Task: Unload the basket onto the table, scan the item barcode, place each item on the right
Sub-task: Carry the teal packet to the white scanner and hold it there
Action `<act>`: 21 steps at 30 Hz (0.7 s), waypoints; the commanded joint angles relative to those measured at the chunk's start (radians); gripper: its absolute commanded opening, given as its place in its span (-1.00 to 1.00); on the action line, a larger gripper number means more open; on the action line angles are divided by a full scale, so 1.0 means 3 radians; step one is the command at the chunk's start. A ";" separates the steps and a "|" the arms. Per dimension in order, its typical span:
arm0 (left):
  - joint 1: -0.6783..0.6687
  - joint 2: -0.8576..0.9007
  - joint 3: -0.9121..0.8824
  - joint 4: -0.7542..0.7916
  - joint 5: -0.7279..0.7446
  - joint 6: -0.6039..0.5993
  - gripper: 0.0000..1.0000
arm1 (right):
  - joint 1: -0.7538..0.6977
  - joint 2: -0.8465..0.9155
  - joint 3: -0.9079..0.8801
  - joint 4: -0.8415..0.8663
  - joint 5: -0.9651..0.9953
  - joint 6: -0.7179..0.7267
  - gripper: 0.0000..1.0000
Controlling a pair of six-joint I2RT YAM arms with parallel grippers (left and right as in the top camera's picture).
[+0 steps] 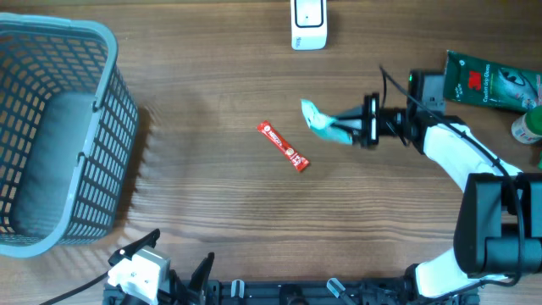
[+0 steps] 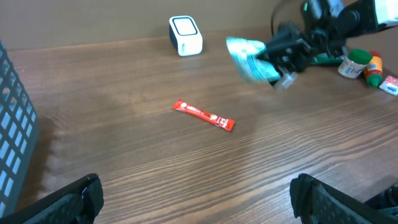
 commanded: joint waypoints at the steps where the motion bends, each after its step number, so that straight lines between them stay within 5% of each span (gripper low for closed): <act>1: -0.0006 -0.0023 -0.0003 0.0001 0.0029 -0.0031 1.00 | -0.0167 0.0003 0.0011 -0.0380 0.0106 0.0086 -0.91; 11: -0.0006 -0.0022 -0.0003 0.0001 0.0029 -0.0031 1.00 | -0.0219 0.0003 0.0011 -0.0319 0.0264 0.0038 -0.91; 13: -0.0006 -0.0023 -0.0003 0.0001 0.0029 -0.0031 1.00 | -0.0165 0.0003 0.0011 0.0037 0.0248 -0.0476 -0.91; 18: -0.0006 -0.0023 -0.0003 0.0001 0.0029 -0.0031 1.00 | 0.0060 0.0001 0.0011 0.2117 0.0678 -0.2219 -0.91; 21: -0.0006 -0.0023 -0.0003 0.0001 0.0029 -0.0031 1.00 | 0.0163 0.0001 0.0011 0.2758 0.0773 -0.2569 -0.91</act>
